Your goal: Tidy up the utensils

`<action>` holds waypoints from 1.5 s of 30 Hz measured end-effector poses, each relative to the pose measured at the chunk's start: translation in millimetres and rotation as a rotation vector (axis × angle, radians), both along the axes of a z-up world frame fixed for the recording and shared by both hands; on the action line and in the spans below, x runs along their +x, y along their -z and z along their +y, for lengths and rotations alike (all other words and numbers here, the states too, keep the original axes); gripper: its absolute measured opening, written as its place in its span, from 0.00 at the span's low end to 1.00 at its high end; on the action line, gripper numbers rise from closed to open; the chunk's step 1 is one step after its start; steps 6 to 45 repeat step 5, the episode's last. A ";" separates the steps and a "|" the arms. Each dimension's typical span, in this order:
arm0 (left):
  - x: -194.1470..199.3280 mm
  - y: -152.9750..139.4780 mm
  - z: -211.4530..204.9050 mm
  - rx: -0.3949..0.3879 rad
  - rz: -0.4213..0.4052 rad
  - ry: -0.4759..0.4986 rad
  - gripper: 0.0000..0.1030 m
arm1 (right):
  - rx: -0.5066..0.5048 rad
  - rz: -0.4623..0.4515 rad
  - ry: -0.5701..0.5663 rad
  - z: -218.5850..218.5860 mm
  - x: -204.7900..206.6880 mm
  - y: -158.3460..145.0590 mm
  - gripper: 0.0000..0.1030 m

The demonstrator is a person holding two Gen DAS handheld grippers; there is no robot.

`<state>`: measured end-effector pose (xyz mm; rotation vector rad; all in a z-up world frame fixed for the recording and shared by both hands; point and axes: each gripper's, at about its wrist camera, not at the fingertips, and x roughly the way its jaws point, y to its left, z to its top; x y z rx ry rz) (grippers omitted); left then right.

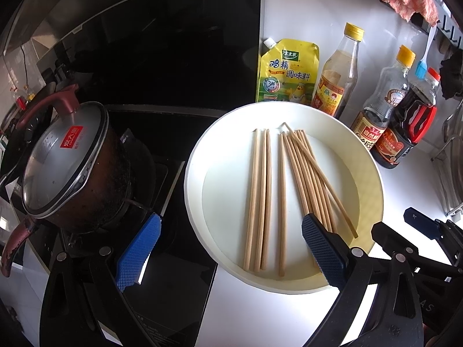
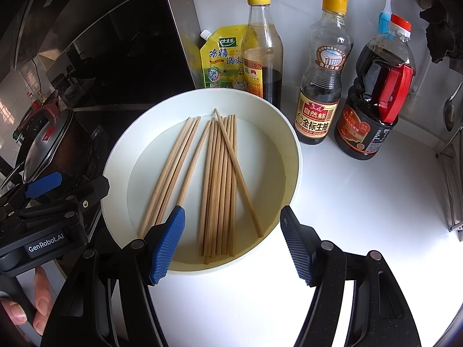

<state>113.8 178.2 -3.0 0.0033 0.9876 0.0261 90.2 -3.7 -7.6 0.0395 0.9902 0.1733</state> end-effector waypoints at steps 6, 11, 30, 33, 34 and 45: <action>0.2 1.2 0.3 -0.002 0.007 -0.004 0.94 | 0.000 -0.001 -0.002 -0.3 0.2 0.0 0.63; 0.2 1.2 0.3 -0.002 0.007 -0.004 0.94 | 0.000 -0.001 -0.002 -0.3 0.2 0.0 0.63; 0.2 1.2 0.3 -0.002 0.007 -0.004 0.94 | 0.000 -0.001 -0.002 -0.3 0.2 0.0 0.63; 0.2 1.2 0.3 -0.002 0.007 -0.004 0.94 | 0.000 -0.001 -0.002 -0.3 0.2 0.0 0.63; 0.2 1.2 0.3 -0.002 0.007 -0.004 0.94 | 0.000 -0.001 -0.002 -0.3 0.2 0.0 0.63; 0.2 1.2 0.3 -0.002 0.007 -0.004 0.94 | 0.000 -0.001 -0.002 -0.3 0.2 0.0 0.63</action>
